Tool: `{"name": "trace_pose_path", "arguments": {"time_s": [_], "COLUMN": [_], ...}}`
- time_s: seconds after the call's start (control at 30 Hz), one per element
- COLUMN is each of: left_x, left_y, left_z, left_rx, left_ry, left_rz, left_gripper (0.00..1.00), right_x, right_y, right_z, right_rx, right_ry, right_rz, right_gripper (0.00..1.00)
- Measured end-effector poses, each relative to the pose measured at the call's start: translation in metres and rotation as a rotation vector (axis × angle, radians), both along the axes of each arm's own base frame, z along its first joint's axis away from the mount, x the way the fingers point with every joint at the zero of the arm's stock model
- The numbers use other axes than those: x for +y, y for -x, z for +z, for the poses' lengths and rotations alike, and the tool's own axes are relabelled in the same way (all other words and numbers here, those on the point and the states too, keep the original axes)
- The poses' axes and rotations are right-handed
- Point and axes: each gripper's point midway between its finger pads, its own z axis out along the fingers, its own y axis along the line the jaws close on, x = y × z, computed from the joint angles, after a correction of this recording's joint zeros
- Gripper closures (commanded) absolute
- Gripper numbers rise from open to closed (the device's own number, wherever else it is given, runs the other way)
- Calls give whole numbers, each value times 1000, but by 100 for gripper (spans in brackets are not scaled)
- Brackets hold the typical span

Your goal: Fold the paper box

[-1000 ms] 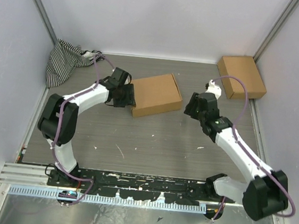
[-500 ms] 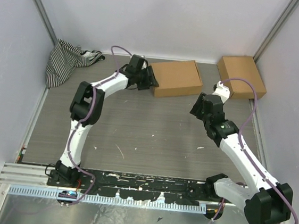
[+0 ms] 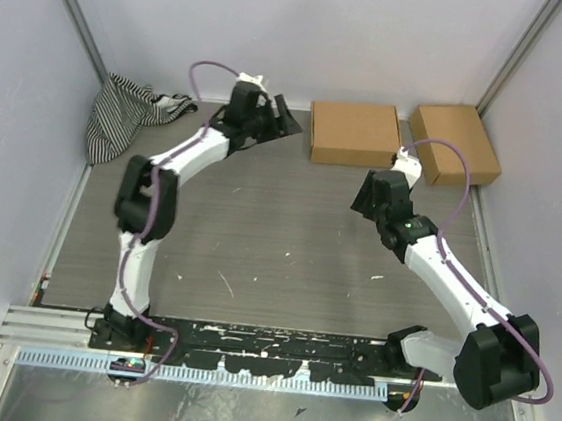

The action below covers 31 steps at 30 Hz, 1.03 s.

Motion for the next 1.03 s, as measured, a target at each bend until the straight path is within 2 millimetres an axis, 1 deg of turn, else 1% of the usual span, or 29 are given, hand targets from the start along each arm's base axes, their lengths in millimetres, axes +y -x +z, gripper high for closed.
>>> {"name": "trace_pose_path", "arguments": {"time_s": [0.07,0.13,0.2,0.23,0.27,0.3,0.33,0.37,0.43,0.5,0.53,0.63,0.8,0.97,1.03], "left_x": [31,55,83,95,106,114,126,134,152,170,177,192,207,214,215], "left_y": [24,47,78,94,110,124,142,155,181,203,212,230,248,258,262], "left_z": [19,39,60,65,68,70,66,63,52,43,42,45,50,39,32], "left_rx": [-22,-58,-103,-120,-131,-138,-136,-133,-112,-84,-78,-83,-99,-74,-52], "left_ry": [-44,-74,-106,-122,-142,-159,-189,-214,-272,-325,-344,-383,-408,-436,-449], "left_rz": [39,66,98,111,120,127,137,141,150,167,174,190,208,207,202], "left_gripper": [24,24,24,23,21,19,6,1,2,2,2,2,2,2,2], "right_x": [2,3,6,7,9,11,14,20,25,32,34,40,46,53,55], "right_y": [-2,-4,-4,-3,-3,-3,-3,-1,0,2,3,4,6,9,10], "right_z": [5,7,7,7,7,7,8,7,7,7,7,8,8,8,8], "right_rx": [-12,-20,-18,-17,-17,-18,-18,-17,-14,-12,-11,-8,-4,0,0], "right_ry": [-6,-11,-14,-15,-17,-22,-27,-34,-44,-57,-62,-79,-91,-96,-95], "right_rz": [5,12,27,35,52,64,84,124,152,195,210,244,277,335,349], "right_gripper": [39,39,37,34,29,25,21,18,15,14,13,12,11,7,2]}}
